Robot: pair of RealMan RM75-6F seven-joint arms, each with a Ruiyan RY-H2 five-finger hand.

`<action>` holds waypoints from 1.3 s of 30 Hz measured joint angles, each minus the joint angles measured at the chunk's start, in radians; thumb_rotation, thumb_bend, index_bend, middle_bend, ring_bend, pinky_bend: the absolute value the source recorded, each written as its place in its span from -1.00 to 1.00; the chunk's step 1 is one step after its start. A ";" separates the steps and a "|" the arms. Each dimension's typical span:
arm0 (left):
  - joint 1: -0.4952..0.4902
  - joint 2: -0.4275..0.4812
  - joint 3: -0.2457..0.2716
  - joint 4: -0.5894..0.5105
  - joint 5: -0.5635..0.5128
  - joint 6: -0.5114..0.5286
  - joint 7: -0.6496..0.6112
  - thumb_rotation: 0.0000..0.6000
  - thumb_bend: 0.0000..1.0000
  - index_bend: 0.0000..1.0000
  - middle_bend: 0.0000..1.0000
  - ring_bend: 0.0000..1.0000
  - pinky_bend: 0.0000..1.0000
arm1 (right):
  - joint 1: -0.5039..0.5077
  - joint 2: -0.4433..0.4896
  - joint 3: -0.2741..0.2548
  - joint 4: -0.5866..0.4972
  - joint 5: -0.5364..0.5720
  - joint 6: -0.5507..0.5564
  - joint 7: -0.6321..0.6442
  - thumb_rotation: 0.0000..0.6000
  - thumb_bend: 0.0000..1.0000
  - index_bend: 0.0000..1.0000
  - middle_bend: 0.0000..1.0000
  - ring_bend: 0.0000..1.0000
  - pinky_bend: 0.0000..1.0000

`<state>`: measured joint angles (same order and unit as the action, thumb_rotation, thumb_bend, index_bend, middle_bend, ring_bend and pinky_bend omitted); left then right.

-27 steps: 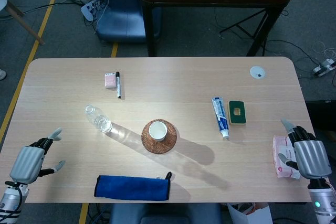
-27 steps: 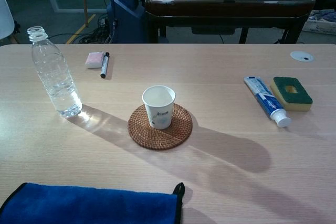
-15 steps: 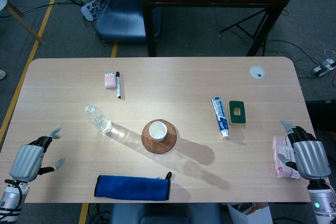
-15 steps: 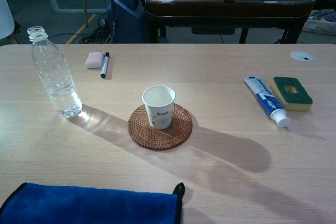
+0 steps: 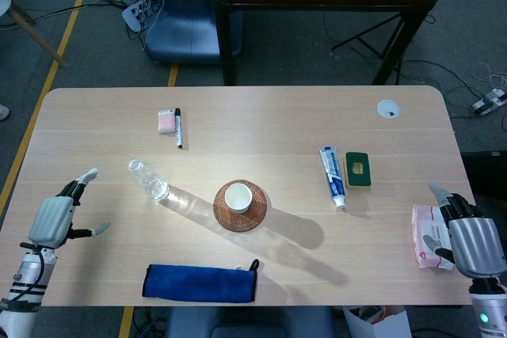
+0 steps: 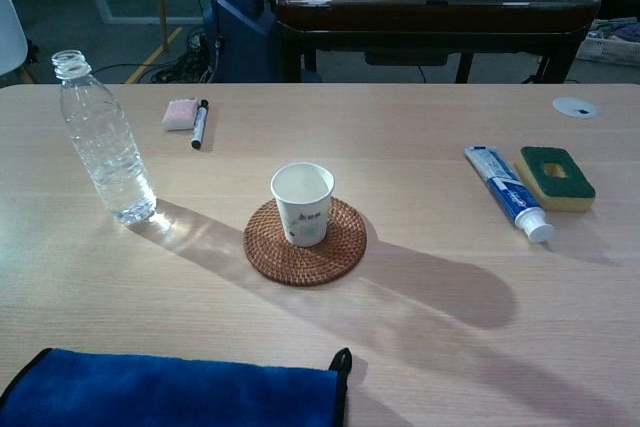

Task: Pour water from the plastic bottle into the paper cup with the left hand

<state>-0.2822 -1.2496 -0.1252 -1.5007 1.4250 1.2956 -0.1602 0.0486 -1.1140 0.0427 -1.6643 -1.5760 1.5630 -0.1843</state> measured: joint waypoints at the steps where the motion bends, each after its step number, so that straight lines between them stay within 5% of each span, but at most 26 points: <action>1: -0.007 -0.006 -0.008 0.001 -0.010 -0.006 -0.001 1.00 -0.89 -0.84 -0.71 -0.65 -0.17 | -0.002 0.000 -0.001 -0.002 -0.006 0.005 -0.003 1.00 -0.74 -0.86 -0.57 -0.57 -0.13; 22: -0.108 -0.127 -0.108 0.070 -0.204 -0.181 -0.170 1.00 -0.96 -0.93 -0.85 -0.75 -0.30 | -0.007 0.010 0.004 -0.008 -0.006 0.004 0.011 1.00 -0.74 -0.86 -0.57 -0.57 -0.13; 39: -0.148 -0.179 -0.135 0.129 -0.252 -0.312 -0.356 1.00 -0.96 -0.93 -0.85 -0.88 -0.74 | -0.006 0.014 0.008 -0.011 -0.002 -0.002 0.025 1.00 -0.74 -0.83 -0.57 -0.57 -0.13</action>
<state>-0.4307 -1.4285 -0.2605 -1.3717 1.1732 0.9835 -0.5167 0.0425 -1.1000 0.0503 -1.6750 -1.5782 1.5607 -0.1595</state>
